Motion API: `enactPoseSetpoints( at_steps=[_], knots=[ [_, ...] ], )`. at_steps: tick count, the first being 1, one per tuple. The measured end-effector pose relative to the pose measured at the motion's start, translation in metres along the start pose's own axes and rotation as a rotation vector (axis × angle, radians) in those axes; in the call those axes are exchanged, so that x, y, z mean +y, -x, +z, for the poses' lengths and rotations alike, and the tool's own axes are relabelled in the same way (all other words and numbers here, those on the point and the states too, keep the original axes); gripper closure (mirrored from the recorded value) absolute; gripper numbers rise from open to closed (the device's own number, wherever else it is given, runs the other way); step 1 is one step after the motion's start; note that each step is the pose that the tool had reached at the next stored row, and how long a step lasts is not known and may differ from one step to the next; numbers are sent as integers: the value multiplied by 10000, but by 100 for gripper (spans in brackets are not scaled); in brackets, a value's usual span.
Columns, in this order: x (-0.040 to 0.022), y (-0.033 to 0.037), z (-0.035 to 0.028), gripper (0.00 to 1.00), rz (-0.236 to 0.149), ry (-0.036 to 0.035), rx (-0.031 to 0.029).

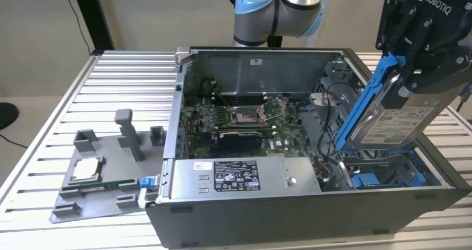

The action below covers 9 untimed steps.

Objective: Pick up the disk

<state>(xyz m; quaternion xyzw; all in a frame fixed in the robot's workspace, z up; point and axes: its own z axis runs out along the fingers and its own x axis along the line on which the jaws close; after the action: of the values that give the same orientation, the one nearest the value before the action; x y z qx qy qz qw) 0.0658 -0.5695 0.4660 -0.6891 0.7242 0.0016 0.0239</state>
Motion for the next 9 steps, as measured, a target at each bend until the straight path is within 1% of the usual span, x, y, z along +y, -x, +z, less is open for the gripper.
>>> enactPoseSetpoints(
  at_steps=[9],
  knots=[
    [-174,-24,49,100,60,-2,1]
  ],
)
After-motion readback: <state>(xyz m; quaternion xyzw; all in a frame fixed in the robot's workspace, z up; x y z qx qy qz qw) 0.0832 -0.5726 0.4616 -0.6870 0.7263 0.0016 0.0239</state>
